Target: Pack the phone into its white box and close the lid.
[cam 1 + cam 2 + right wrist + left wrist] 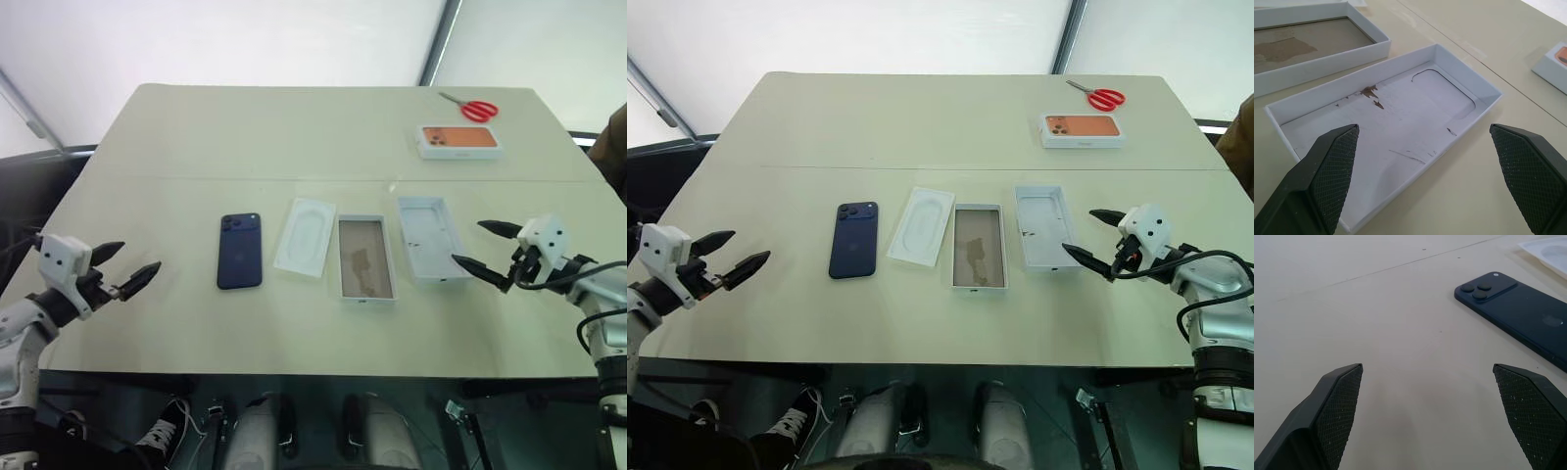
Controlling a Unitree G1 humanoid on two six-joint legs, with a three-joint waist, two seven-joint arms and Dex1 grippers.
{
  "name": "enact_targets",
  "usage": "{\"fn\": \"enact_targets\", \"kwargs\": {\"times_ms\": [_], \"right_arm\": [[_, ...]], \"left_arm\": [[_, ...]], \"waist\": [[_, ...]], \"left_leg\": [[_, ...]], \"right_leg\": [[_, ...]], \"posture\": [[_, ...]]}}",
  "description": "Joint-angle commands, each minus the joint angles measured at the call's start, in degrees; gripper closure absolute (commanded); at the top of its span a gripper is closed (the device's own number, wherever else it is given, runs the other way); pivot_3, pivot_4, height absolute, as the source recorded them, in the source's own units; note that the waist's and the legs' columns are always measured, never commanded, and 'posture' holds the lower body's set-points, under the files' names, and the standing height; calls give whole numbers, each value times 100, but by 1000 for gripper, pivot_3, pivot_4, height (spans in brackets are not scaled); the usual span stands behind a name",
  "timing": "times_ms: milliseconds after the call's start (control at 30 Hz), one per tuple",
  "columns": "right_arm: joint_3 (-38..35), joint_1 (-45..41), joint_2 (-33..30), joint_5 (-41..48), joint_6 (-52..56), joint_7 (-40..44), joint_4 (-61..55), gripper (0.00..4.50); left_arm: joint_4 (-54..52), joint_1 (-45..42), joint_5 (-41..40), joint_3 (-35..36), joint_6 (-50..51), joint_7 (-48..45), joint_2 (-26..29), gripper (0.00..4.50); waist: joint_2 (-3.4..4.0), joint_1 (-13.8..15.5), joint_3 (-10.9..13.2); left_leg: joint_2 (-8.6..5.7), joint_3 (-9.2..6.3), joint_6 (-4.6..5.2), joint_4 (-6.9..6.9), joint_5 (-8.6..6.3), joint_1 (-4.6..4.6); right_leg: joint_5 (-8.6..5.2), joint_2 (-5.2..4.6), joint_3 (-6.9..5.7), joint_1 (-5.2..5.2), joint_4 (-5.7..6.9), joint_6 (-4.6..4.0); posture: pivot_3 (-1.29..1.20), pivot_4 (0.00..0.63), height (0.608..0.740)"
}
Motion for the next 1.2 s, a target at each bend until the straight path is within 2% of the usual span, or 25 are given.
{"fn": "enact_targets", "kwargs": {"times_ms": [33, 533, 967, 1100, 1200], "right_arm": [[-74, -94, -15, 12, -102, -25, -4, 32], [-43, -224, -1, -63, -161, -72, 128, 32], [-3, -327, -20, -72, -185, -47, 148, 32], [45, -347, -21, -85, -155, -51, -20, 32], [132, -459, -10, -16, 39, -32, -380, 32]], "left_arm": [[-110, -9, -52, 194, -155, 14, -2, 0], [-115, -233, 40, 86, 50, 253, 8, 0], [-558, -220, -91, 7, 483, 420, -110, 0], [-901, -453, -256, -101, 1001, 677, -251, 0], [-1534, -637, -352, -477, 1714, 929, -366, 0]], "waist": [[0, -3, 0], [0, -2, 0], [0, -1, 0], [0, 12, 0], [0, 9, 0]], "left_leg": [[0, 0, -1, 0, 1, 0], [0, 1, -8, 0, 5, 0], [0, 2, -15, 0, 10, 0], [0, 1, -15, 1, 10, 0], [-1, 2, -19, 1, 13, 0]], "right_leg": [[0, 0, 0, 0, 0, 0], [1, 1, 0, 3, 0, 1], [2, 4, 0, 15, 0, 3], [2, 4, -1, 21, 1, 3], [3, 4, 0, 27, 2, 5]], "posture": [[0, 150, 738], [0, 150, 738], [0, 150, 738], [0, 150, 738], [0, 150, 738]]}}
